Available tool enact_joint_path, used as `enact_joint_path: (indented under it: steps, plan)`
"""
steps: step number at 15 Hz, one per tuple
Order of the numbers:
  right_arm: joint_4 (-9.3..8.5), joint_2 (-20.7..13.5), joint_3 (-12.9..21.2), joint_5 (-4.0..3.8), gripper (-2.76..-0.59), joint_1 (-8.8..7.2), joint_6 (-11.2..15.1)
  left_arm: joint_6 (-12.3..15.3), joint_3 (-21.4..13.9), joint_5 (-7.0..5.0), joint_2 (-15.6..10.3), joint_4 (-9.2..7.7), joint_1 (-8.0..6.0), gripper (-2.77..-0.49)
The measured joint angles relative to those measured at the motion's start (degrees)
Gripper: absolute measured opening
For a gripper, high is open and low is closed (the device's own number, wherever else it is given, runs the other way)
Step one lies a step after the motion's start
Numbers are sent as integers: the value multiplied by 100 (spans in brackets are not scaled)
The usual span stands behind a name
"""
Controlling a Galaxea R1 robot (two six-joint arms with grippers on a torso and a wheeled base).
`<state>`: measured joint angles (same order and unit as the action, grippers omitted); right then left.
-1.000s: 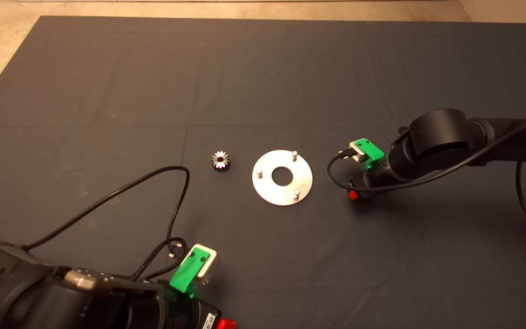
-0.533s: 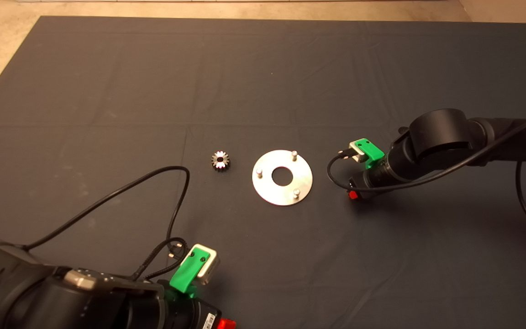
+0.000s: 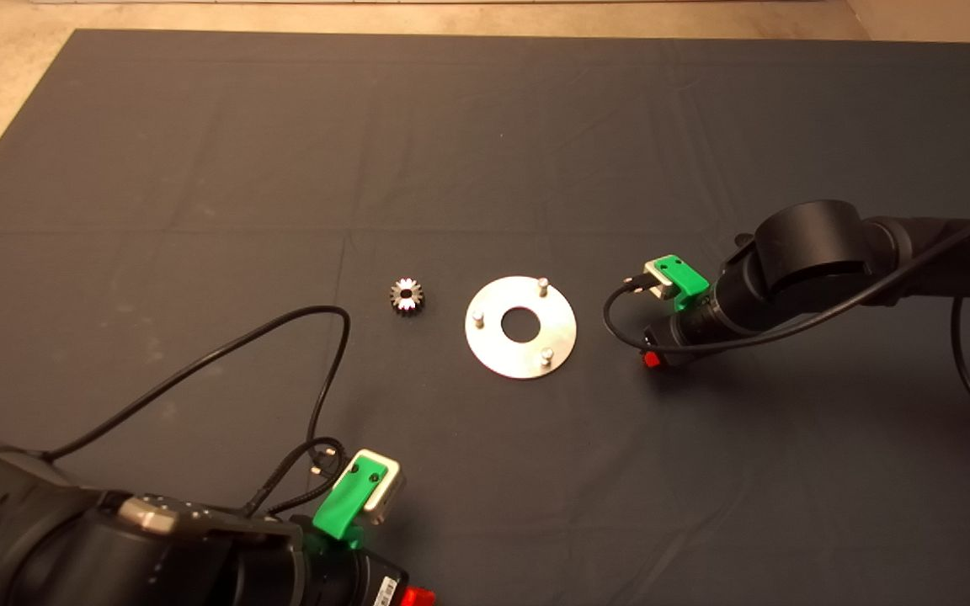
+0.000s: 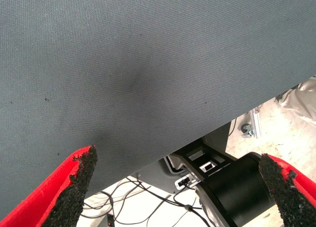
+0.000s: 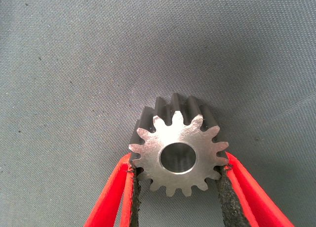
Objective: Install three planetary gears onto the carrier pins
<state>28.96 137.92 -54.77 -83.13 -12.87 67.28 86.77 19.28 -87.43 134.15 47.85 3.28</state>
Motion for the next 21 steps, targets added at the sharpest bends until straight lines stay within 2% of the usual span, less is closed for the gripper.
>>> enact_joint_path:
  steps: [3, 6, 8, 9, 14, 16, 17, 18, 19, 21]
  plan:
    - [0, -2, 26, -91, -251, 0, -5, 0, -2, -2, 0, 0, 0, -90]
    - [2, -33, 217, -270, -252, 1, -5, 0, -1, -2, 44, 2, -1, -90]
    - [2, -39, 366, -415, -252, 0, -5, 2, 0, 0, 132, 2, -9, -90]
    - [3, -71, 499, -434, -252, -2, -5, 2, 0, 0, 160, 3, -32, -90]
    - [2, -176, 1113, -483, -252, -5, 20, 2, 0, -2, 152, 24, -80, -90]
    - [0, -188, 1523, -458, -252, -18, 182, 0, -1, -2, 79, 27, -80, -90]
    - [-16, -236, 1646, -413, -252, -16, 249, -4, -1, 0, 9, 27, -80, -90]
    - [-22, -254, 1665, -424, -253, -33, 267, -6, 0, -2, -75, 28, -83, -90]
    - [-20, -251, 1652, -424, -253, -88, 267, -16, 0, -4, -149, 24, -128, -90]
    - [-26, -161, 1640, -380, -253, -380, 267, -63, -1, -5, -205, 30, -257, -90]
